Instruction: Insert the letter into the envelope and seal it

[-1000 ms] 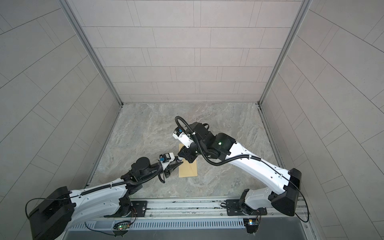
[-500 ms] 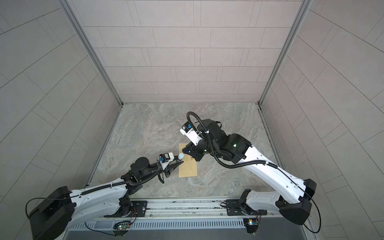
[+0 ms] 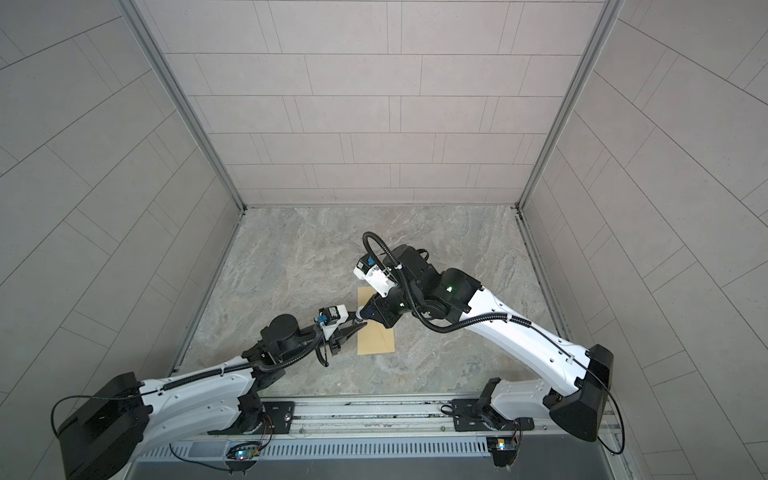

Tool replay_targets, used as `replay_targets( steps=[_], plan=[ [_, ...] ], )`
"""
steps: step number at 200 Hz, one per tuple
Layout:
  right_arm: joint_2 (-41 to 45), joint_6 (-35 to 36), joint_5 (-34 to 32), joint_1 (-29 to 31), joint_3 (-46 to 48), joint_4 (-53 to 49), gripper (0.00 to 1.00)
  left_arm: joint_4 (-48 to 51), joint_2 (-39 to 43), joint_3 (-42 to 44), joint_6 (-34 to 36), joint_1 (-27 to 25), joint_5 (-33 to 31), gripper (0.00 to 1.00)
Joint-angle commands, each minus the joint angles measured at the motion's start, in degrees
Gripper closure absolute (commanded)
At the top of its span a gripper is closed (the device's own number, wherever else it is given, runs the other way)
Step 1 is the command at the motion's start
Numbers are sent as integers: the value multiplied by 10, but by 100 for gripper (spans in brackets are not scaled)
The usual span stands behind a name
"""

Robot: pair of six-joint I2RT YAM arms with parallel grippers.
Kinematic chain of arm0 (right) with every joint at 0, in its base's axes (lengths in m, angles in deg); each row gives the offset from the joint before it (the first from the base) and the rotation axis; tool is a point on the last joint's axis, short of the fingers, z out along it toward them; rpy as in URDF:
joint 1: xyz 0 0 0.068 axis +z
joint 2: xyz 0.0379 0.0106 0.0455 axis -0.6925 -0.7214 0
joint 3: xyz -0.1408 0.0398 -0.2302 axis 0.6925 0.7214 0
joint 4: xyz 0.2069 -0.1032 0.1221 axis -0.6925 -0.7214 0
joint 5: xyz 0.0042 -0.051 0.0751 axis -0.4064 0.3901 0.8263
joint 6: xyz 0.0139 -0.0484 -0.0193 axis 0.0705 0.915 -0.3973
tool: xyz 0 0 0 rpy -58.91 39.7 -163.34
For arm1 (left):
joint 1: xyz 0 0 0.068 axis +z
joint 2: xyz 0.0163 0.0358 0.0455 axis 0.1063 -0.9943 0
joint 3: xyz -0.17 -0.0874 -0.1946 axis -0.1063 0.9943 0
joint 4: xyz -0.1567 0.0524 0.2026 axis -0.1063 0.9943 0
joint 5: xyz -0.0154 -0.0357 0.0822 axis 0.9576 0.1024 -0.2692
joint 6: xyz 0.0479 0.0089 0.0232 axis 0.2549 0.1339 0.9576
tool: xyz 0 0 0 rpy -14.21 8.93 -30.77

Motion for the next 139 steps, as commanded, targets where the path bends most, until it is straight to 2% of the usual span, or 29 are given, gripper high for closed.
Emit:
replay_targets(
  steps=[1, 60, 139],
  plan=[
    [4, -8, -11, -7, 2, 16, 100, -31, 8, -16, -8, -3, 12, 100],
    [8, -20, -8, -25, 11, 28, 100, -32, 10, -15, -7, -3, 11, 100],
    [-13, -30, 47, -25, 19, 36, 100, -32, 13, -14, -7, -3, 10, 100]
  ],
)
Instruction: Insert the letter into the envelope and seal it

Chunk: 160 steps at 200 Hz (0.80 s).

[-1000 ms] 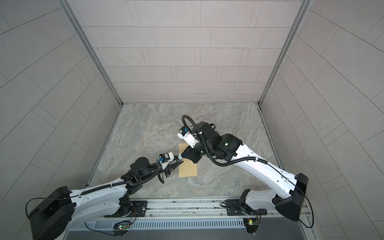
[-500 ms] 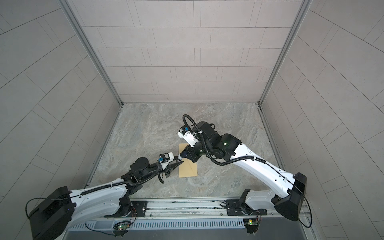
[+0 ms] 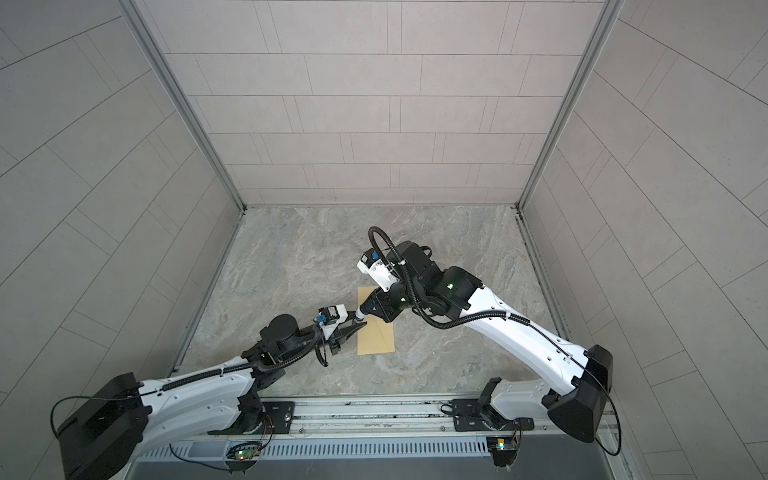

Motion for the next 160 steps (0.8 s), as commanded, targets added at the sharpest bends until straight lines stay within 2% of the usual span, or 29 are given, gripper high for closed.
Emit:
replay_targets(
  steps=[1, 66, 160],
  plan=[
    [-11, -6, 22, -1, 6, 9, 100, -29, 10, -13, -4, -3, 9, 100],
    [-26, 0, 41, 2, 1, 11, 100, -29, 8, -14, -4, -3, 12, 100],
    [-46, 72, 1, 31, -23, -34, 100, -30, 7, -14, -4, -3, 11, 100]
  ],
)
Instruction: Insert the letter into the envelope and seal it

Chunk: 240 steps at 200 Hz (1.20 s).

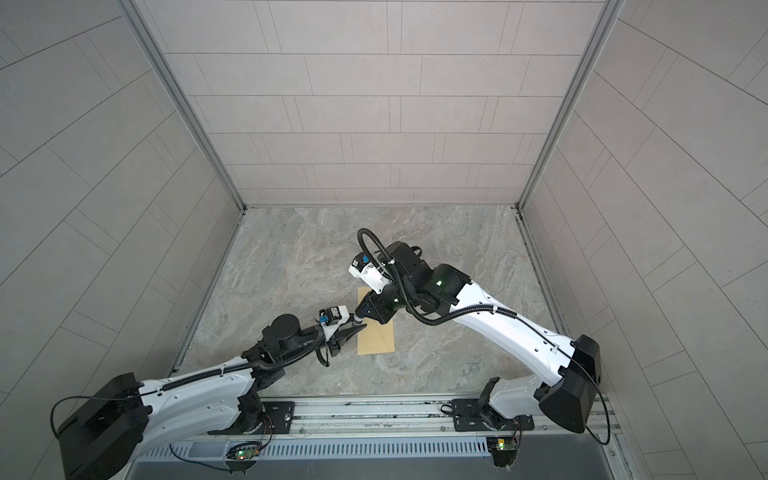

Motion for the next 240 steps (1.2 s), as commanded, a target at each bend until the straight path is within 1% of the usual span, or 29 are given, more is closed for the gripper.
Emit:
replay_targets(
  steps=[1, 37, 63, 83, 154, 204, 240],
  plan=[
    [-11, 31, -2, 16, -7, -28, 100, -58, 7, -14, -4, -3, 13, 100],
    [-14, 66, -25, 32, -13, -43, 100, -58, 5, -15, -4, -3, 16, 100],
    [-20, 91, -29, 37, -22, -53, 100, -58, 5, -15, -4, -3, 16, 100],
    [-26, 99, -40, 37, -28, -55, 100, -57, 4, -16, -4, -3, 18, 100],
    [-33, 133, -41, 41, -41, -67, 100, -52, 1, -21, -4, -3, 25, 100],
    [-60, 164, -92, 56, -61, -114, 100, -51, 0, -23, -2, -3, 26, 100],
    [-73, 171, -119, 65, -64, -123, 100, -51, 0, -23, 1, -3, 24, 100]
  ],
)
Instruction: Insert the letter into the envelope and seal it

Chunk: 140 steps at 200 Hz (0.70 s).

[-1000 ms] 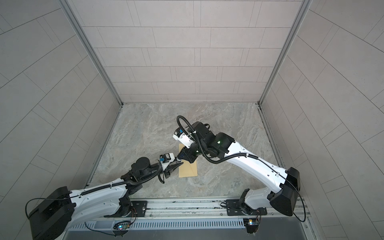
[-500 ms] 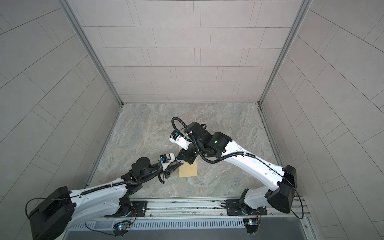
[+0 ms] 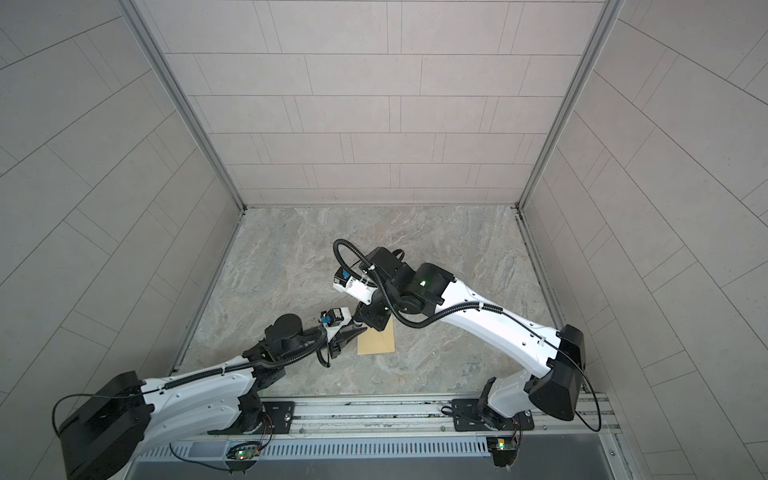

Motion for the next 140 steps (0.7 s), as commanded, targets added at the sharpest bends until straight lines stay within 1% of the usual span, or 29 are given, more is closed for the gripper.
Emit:
replay_targets(
  steps=[1, 27, 61, 106, 140],
  plan=[
    [-21, 24, -27, 10, 0, -46, 100, -72, 7, -23, 1, -3, 12, 100],
    [-31, 21, -35, 14, 4, -44, 100, -72, 8, -21, 2, -3, 9, 100],
    [-39, 13, -38, 18, 19, -31, 100, -100, 12, -14, -5, -3, 1, 100],
    [-45, -21, -25, 18, 60, 11, 100, -125, 18, -9, -18, -3, -11, 100],
    [-59, -52, -28, 19, 81, 18, 100, -149, 22, -4, -30, -3, -24, 100]
  ],
)
